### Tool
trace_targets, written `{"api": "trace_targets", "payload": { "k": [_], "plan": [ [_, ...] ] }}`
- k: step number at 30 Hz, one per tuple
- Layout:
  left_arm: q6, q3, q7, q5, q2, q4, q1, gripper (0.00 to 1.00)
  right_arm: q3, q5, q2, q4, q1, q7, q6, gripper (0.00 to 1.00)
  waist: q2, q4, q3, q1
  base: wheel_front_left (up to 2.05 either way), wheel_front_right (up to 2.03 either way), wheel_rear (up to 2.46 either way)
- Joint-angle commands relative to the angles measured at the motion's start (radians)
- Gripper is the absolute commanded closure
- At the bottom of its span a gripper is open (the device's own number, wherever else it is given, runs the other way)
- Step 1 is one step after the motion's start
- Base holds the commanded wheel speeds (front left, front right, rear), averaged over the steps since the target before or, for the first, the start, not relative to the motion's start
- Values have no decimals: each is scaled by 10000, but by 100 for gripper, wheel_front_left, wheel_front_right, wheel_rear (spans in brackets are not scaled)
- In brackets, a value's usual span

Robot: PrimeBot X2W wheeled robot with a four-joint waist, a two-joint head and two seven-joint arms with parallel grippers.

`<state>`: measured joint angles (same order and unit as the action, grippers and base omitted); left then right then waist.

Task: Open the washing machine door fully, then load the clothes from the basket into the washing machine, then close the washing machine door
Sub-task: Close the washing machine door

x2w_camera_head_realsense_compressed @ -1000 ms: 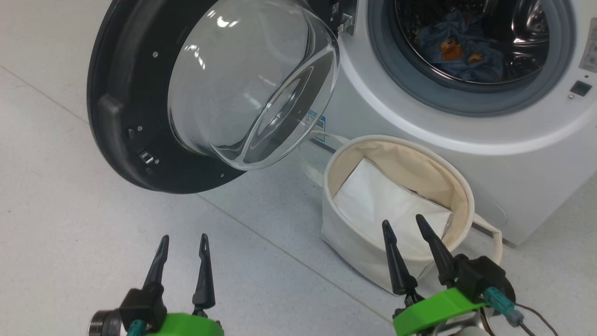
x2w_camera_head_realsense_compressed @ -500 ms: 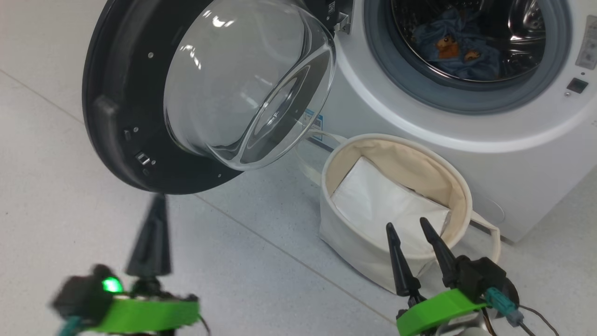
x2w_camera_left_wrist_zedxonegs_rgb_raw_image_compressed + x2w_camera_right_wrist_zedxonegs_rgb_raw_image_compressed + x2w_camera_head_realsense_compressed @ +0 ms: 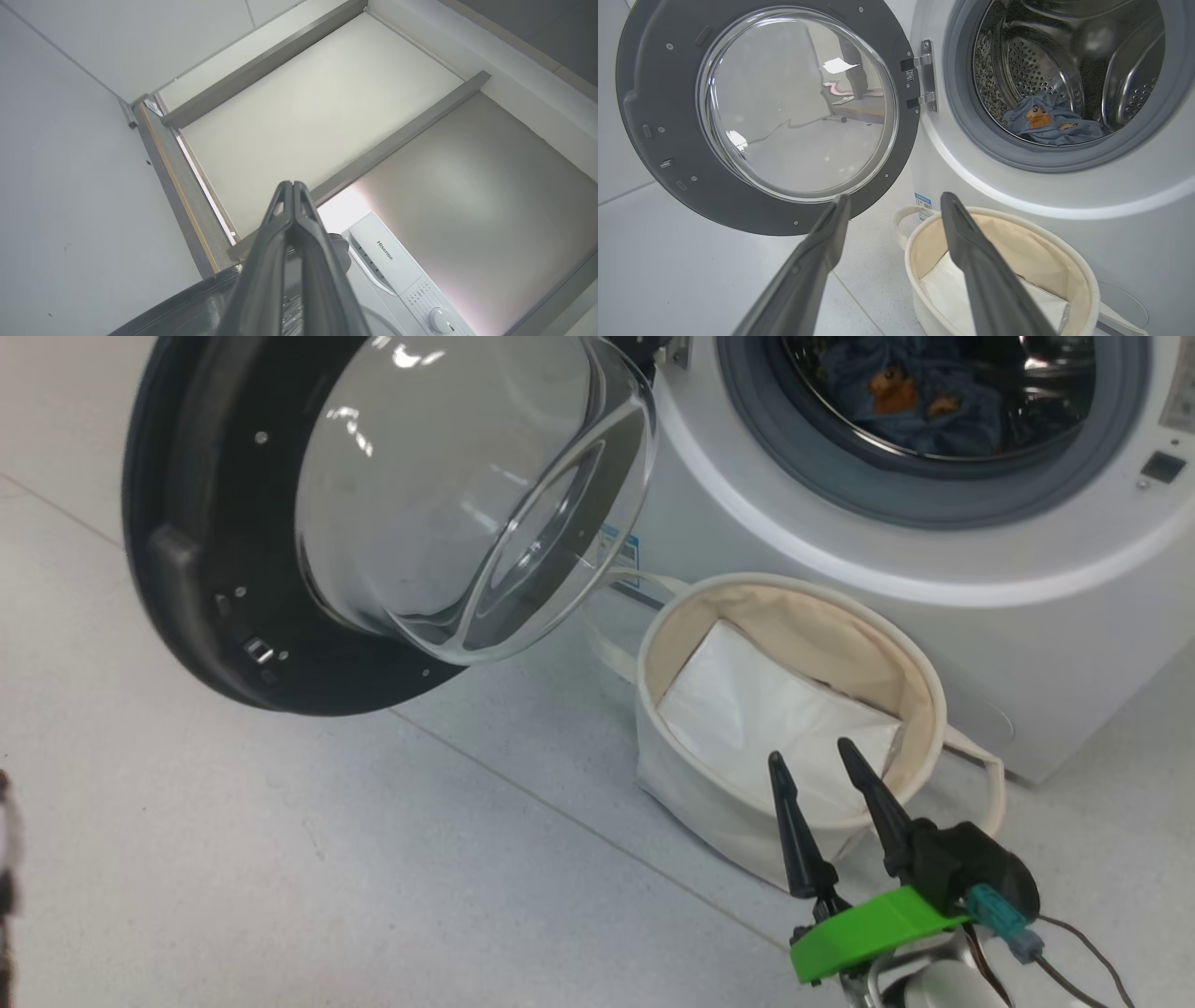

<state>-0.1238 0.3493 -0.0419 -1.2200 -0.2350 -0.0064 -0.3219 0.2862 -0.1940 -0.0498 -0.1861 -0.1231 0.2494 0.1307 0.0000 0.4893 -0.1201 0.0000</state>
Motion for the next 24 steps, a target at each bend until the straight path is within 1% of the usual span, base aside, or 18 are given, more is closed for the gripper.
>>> {"api": "trace_targets", "payload": {
  "k": [1,3,5,7,9,12,14,16,20,24],
  "plan": [
    [-58,430,449,-554,-565,45,-573,100,265,75,-4,278,-394,124,0,0,0,-88,-132,0,0,0,0],
    [27,892,1362,-1973,-1056,1073,-1349,100,290,120,-4,271,-497,124,0,0,0,-177,-244,0,0,0,0],
    [121,1324,1875,-2628,-1762,2190,-2021,100,384,166,-4,221,-588,124,0,0,0,-339,-302,0,0,0,0],
    [362,1639,2314,-3200,-2296,3367,-2702,100,431,224,-4,198,-704,124,0,0,0,-508,-441,0,0,0,0],
    [512,1807,2621,-3521,-2783,4411,-3324,100,443,299,-4,222,-856,124,0,0,0,-689,-620,0,0,0,0],
    [681,1851,2702,-3549,-3397,5847,-4114,100,447,439,-4,218,-1061,124,0,0,0,-932,-918,0,0,0,0],
    [869,2320,2457,-3959,-3567,6819,-4793,100,462,540,-4,185,-1170,124,0,0,0,-1071,-1110,0,0,0,0],
    [870,2390,2461,-4056,-3765,7567,-5216,100,518,612,-4,151,-1272,124,0,0,0,-1229,-1274,0,0,0,0],
    [870,1811,3017,-3769,-4013,8690,-5663,100,472,699,-38,127,-1413,124,0,0,0,-1493,-1450,0,0,0,0],
    [631,1153,3402,-3294,-4146,9382,-5932,100,473,717,-97,128,-1440,124,0,0,0,-1699,-1438,0,0,0,0]
  ]
}}
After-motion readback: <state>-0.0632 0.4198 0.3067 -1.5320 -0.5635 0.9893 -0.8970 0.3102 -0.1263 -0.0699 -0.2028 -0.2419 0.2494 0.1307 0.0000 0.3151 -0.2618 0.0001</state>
